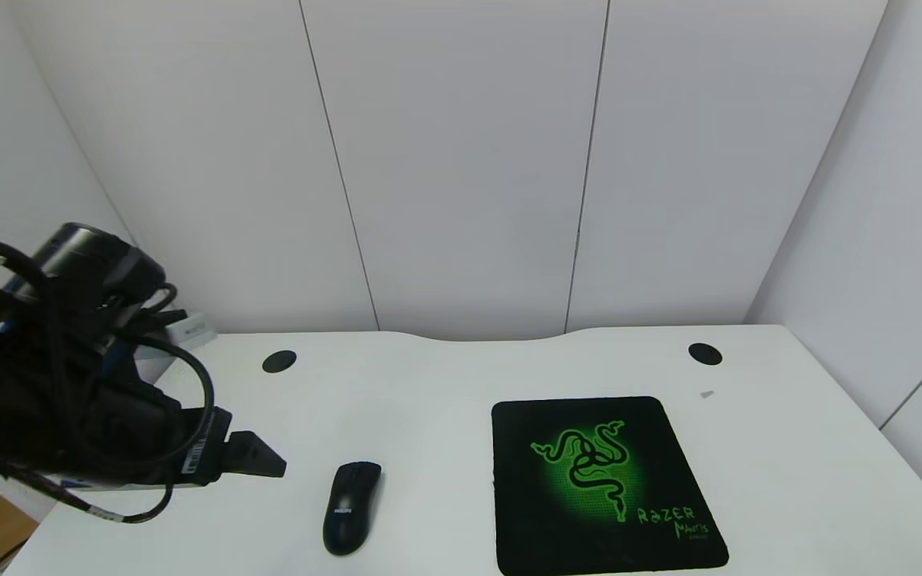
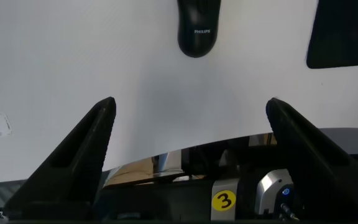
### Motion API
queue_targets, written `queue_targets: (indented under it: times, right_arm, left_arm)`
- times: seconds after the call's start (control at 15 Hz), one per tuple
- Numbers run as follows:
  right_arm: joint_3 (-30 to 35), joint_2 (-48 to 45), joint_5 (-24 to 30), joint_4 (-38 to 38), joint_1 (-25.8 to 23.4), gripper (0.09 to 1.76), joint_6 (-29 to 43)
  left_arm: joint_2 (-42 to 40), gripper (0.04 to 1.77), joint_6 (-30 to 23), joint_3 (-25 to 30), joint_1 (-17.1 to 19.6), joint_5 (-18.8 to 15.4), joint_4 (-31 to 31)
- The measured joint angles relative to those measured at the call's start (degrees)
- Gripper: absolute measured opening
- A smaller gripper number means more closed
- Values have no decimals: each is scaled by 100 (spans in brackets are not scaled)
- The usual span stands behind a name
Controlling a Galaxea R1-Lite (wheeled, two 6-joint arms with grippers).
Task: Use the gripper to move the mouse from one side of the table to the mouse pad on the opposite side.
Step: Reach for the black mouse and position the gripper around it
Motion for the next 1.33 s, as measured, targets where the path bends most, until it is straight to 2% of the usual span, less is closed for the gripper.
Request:
queue_targets:
  times: [0.13,0.33,0.6,1.0,1.2,1.33]
  right_arm:
    - [0,0,0,0,0,171,0]
    - [0,0,0,0,0,171,0]
    - [0,0,2,-2,0,171,0]
    - [0,0,0,-2,0,171,2]
    - [0,0,0,-2,0,171,2]
    - [0,0,0,0,0,171,0]
  left_arm:
    - [380,172,-165,-63,-182,148,-59]
    - [850,172,-380,-16,-385,368,-505]
    - [1343,172,-567,129,-564,445,-989]
    - [1986,172,-745,669,-708,585,-2050]
    - [2253,172,-857,955,-719,618,-2823]
    - [2419,172,-890,1095,-724,647,-3072]
